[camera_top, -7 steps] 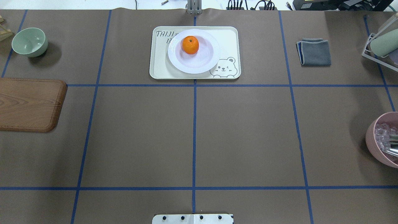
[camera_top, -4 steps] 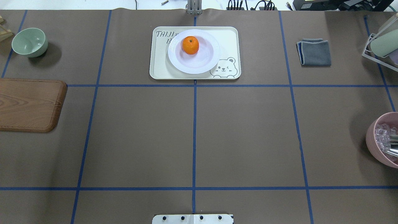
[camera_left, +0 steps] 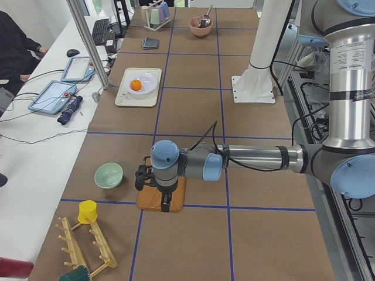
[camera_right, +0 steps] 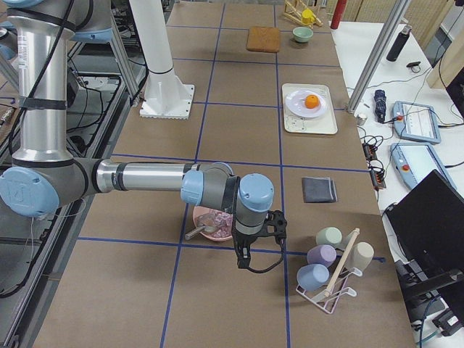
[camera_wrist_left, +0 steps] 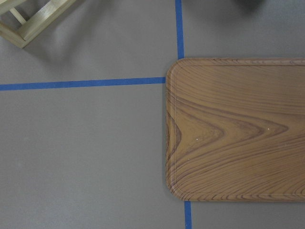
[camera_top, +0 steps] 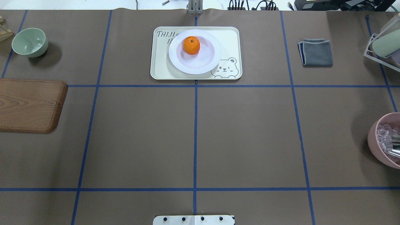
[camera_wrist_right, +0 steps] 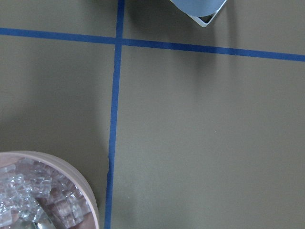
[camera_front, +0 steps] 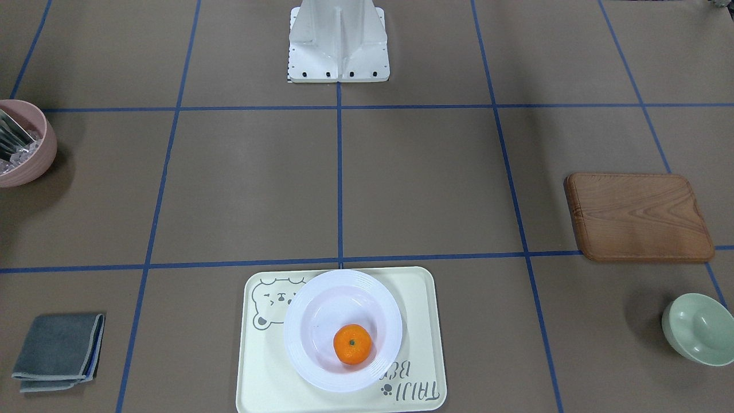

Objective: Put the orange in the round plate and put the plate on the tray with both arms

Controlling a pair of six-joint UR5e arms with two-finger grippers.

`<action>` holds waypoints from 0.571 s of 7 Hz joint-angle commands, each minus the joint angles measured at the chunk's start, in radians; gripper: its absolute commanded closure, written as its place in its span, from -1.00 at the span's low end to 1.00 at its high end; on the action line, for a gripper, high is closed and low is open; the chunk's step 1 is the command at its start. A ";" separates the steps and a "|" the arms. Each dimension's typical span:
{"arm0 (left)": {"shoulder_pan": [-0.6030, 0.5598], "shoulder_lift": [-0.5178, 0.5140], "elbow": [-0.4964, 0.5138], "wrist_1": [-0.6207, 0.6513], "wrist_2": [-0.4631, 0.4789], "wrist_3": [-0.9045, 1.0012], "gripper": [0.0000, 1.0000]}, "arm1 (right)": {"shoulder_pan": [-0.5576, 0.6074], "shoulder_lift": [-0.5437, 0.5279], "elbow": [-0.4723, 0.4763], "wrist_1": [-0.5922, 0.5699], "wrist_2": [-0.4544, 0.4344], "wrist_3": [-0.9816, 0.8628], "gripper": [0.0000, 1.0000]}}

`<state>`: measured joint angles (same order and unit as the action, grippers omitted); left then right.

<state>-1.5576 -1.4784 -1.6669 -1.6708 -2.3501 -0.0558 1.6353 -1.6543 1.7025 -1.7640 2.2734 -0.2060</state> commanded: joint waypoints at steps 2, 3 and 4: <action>0.001 -0.002 0.001 0.000 0.000 -0.004 -0.97 | -0.037 0.004 -0.001 0.058 0.024 0.099 -1.00; 0.001 -0.002 0.001 0.000 0.002 -0.004 -0.97 | -0.037 0.002 0.005 0.058 0.026 0.097 -1.00; 0.001 -0.002 0.001 0.000 0.000 -0.004 -0.97 | -0.037 0.004 0.005 0.058 0.025 0.097 -1.00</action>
<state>-1.5570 -1.4803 -1.6660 -1.6705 -2.3494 -0.0598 1.5995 -1.6515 1.7051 -1.7076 2.2981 -0.1113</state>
